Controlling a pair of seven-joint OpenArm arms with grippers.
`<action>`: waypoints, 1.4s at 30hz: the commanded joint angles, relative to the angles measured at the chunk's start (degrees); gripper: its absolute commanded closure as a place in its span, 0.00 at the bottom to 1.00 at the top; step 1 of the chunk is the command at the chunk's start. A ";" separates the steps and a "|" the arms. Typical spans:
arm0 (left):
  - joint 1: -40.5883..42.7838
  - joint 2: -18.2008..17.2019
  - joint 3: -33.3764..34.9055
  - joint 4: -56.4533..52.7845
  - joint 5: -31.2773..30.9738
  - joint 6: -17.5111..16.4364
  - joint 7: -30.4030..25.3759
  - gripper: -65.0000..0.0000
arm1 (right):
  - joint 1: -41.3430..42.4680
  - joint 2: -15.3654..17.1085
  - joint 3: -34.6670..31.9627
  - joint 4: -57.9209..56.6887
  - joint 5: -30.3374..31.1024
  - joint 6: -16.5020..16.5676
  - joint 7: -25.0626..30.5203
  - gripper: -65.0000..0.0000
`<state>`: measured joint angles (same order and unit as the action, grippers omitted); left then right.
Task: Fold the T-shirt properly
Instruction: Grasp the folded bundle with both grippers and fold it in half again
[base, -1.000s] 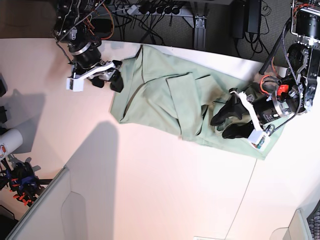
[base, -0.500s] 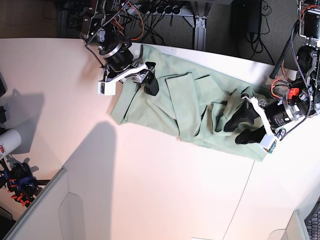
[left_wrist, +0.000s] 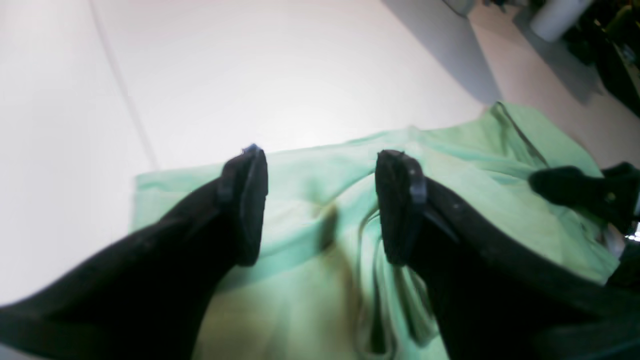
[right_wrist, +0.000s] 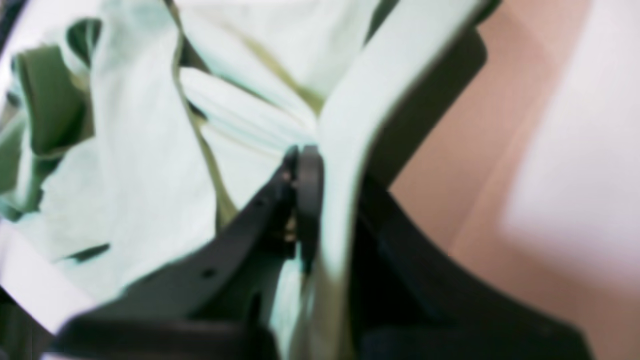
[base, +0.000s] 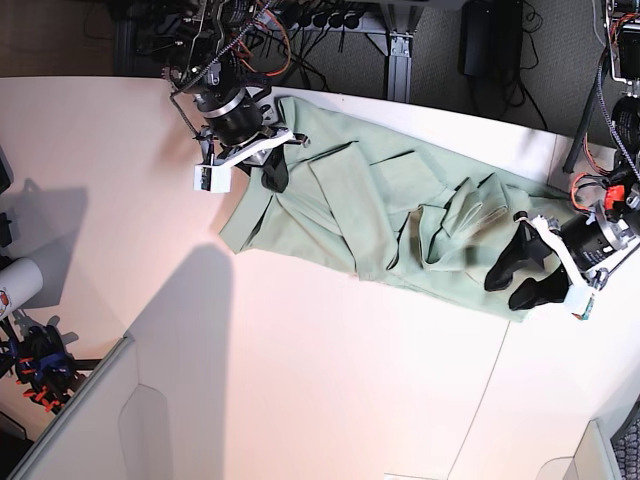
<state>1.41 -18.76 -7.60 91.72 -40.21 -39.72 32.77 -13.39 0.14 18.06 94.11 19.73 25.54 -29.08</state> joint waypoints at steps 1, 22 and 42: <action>-0.90 -0.94 -1.38 1.07 -1.36 -0.28 -1.14 0.43 | 0.52 1.42 0.61 0.92 0.17 0.24 1.86 1.00; 3.69 -7.37 -4.74 1.07 -4.55 -0.28 0.70 0.43 | 0.66 -2.08 -4.98 22.56 8.79 0.37 -6.16 1.00; 4.33 -8.09 -4.74 1.07 -5.90 -0.28 0.96 0.43 | 14.64 -8.74 -26.56 -1.05 -12.24 0.26 -0.26 0.38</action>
<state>6.50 -25.87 -11.97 91.77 -44.77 -39.72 34.74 0.19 -8.21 -8.19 92.12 6.42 25.50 -30.89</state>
